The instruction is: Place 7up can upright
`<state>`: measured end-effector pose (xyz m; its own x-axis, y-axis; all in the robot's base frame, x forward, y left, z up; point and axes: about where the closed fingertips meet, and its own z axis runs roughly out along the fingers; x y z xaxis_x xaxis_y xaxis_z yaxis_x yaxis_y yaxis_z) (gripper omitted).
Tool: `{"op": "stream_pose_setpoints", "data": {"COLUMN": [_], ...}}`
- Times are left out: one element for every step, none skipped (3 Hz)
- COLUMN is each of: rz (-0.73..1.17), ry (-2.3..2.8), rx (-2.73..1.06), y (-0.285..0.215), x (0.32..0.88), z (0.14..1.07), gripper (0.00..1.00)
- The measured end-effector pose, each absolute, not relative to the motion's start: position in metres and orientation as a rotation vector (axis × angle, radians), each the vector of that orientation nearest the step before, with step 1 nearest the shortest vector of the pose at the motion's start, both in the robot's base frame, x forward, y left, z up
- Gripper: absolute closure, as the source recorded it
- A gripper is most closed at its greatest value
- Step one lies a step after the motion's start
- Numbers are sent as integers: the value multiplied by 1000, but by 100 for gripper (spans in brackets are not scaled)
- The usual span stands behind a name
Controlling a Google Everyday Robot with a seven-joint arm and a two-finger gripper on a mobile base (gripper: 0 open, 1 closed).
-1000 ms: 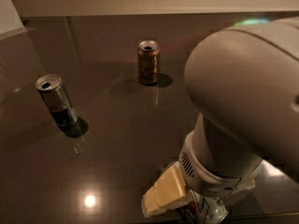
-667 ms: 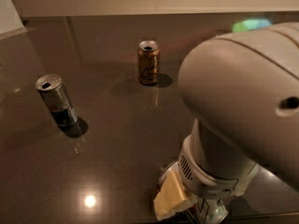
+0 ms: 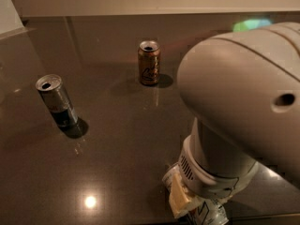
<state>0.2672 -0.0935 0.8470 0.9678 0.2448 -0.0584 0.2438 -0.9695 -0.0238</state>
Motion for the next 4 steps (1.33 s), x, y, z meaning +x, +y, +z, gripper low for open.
{"op": "stream_pose_setpoints", "data": {"rz": [89,89,107,152], "ry": [-363,-253,-71,120], "rx": [-3075,-3027,-2953,-2838], "y": [-90,-84,-75,-66], "x": [270,276,286,296], "z": [856,868,878,884], "gripper": [88,100,100,100]}}
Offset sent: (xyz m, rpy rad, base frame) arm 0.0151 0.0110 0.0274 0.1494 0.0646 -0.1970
